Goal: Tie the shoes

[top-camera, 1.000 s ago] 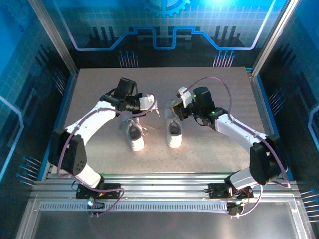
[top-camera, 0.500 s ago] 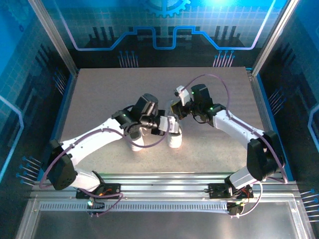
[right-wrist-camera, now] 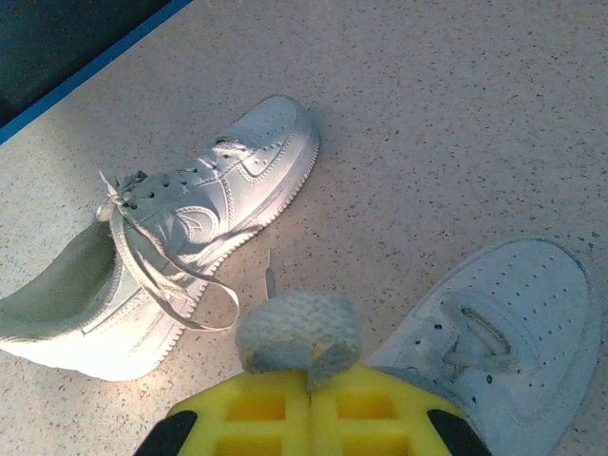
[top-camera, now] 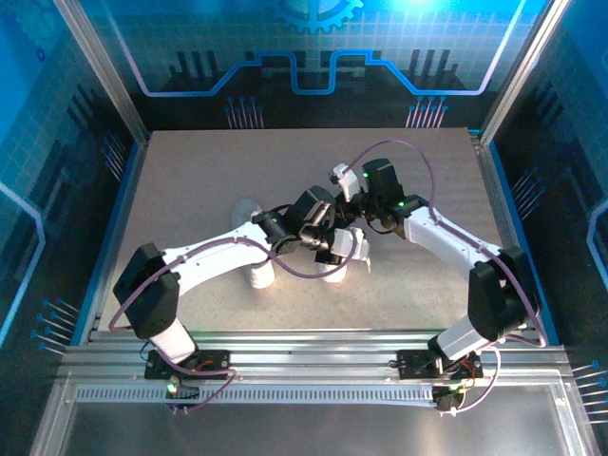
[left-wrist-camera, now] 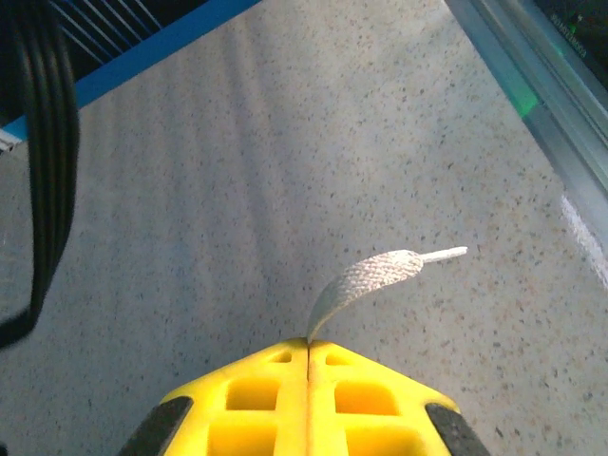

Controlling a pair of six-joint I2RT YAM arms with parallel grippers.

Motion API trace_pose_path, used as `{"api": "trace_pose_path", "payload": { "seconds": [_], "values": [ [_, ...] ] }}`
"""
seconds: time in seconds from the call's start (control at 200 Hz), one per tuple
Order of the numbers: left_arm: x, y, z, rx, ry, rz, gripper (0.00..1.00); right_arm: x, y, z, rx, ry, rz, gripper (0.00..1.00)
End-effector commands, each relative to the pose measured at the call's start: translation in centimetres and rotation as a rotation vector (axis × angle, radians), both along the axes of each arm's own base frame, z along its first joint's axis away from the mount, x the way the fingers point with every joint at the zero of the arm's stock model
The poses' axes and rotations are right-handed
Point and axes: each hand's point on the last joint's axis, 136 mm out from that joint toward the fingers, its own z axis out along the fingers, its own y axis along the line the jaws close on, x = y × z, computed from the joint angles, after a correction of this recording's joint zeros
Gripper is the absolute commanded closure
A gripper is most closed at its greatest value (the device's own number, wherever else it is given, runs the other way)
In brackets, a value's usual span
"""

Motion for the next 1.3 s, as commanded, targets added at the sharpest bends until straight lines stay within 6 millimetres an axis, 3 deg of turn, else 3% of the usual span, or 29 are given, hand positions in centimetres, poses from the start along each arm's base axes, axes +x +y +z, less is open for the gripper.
{"api": "trace_pose_path", "payload": {
  "seconds": [0.0, 0.3, 0.595, 0.915, 0.98, 1.086, 1.141, 1.296],
  "values": [
    [-0.8, -2.0, 2.1, -0.070, 0.014, -0.049, 1.00, 0.4, 0.5, 1.2, 0.020, -0.019, 0.033, 1.00],
    [0.4, -2.1, 2.6, -0.072, -0.014, 0.002, 1.00, 0.6, 0.6, 1.1, 0.015, -0.017, 0.044, 1.00],
    [-0.6, -3.3, 3.5, -0.086, 0.010, -0.054, 1.00, 0.6, 0.8, 1.2, 0.019, -0.016, 0.055, 1.00],
    [-1.4, -4.7, 2.0, -0.080, 0.032, -0.079, 1.00, 0.4, 0.8, 1.2, 0.019, -0.013, 0.060, 1.00],
    [-1.0, -4.8, 1.8, -0.081, 0.033, -0.057, 0.79, 0.4, 0.8, 1.1, 0.017, -0.014, 0.061, 1.00],
    [-0.5, -4.6, 2.3, -0.092, 0.018, -0.025, 0.61, 0.3, 0.7, 0.7, 0.009, -0.016, 0.064, 1.00],
    [-0.4, -4.2, 2.9, -0.103, 0.004, -0.010, 0.56, 0.2, 0.6, 0.6, 0.007, -0.020, 0.066, 1.00],
    [0.2, -2.0, 5.7, -0.188, -0.003, 0.084, 0.55, 0.0, 0.4, 0.6, 0.010, -0.040, 0.066, 1.00]
  ]
}}
